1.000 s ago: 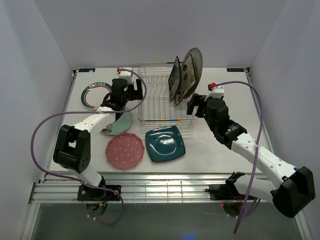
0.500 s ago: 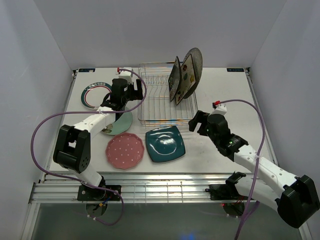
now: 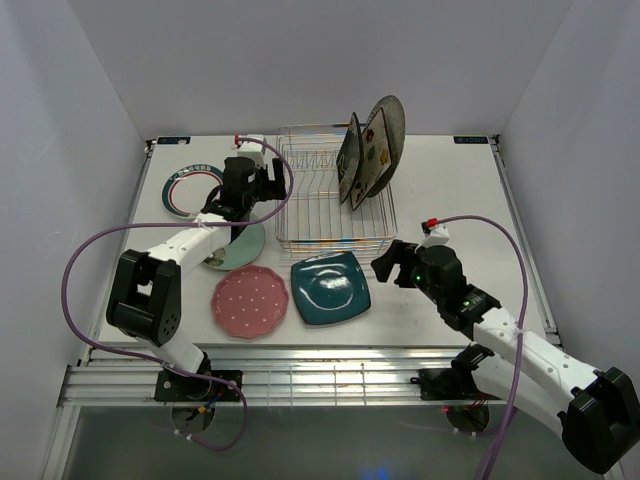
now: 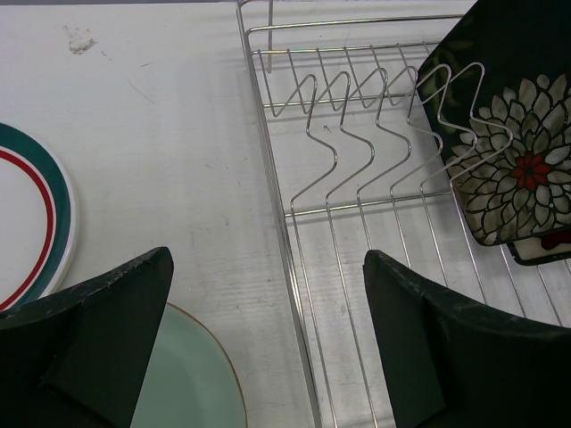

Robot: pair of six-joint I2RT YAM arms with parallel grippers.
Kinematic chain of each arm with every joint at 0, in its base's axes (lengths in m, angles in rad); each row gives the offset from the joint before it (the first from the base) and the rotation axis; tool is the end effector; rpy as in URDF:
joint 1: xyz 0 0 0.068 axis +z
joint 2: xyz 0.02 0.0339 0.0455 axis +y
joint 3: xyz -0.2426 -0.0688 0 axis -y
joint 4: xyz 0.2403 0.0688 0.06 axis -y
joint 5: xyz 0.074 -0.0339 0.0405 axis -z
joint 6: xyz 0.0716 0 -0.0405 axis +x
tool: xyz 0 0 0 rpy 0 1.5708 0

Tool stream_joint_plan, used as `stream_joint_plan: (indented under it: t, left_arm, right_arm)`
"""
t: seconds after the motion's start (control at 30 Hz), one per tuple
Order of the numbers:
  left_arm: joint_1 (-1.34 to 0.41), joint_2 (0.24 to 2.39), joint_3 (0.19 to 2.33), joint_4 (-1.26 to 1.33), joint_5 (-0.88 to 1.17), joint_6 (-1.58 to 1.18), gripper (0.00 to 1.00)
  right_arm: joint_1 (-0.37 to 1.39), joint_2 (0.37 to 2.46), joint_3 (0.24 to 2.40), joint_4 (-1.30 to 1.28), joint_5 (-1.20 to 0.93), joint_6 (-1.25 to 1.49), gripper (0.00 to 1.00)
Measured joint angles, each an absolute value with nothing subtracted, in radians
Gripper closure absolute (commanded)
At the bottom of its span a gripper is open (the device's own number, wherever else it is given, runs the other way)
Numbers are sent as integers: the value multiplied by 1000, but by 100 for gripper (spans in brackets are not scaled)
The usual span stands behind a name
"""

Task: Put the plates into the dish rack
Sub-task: Pick up the plate from the corner of the board.

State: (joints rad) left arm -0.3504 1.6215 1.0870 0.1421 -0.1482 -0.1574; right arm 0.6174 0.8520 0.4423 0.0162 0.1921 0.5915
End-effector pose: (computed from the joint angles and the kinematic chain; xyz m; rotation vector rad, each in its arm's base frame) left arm 0.3826 -0.1286 0.2296 0.0921 1.9612 -0.1883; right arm 0.2018 0.1265 0.2001 0.1028 2.0035 0.6009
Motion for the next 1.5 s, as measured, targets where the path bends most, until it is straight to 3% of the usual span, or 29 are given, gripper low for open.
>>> stream_joint_plan:
  t: [0.63,0.7,0.93,1.5]
  left_arm:
    - [-350,1621,1087,142,-148,-157,2]
    - [-350,1621,1087,142,-148,-157,2]
    - [-350,1621,1087,142,-148,-157,2]
    - [-350,1621,1087,142,-146,-157,2]
  right_arm:
    - [617,950,322,154,55,624,0]
    - [617,968,312,176,41,632,8]
    - [616,999,267,261,-12,691,19]
    - [616,1089,178,432,-93,874,28]
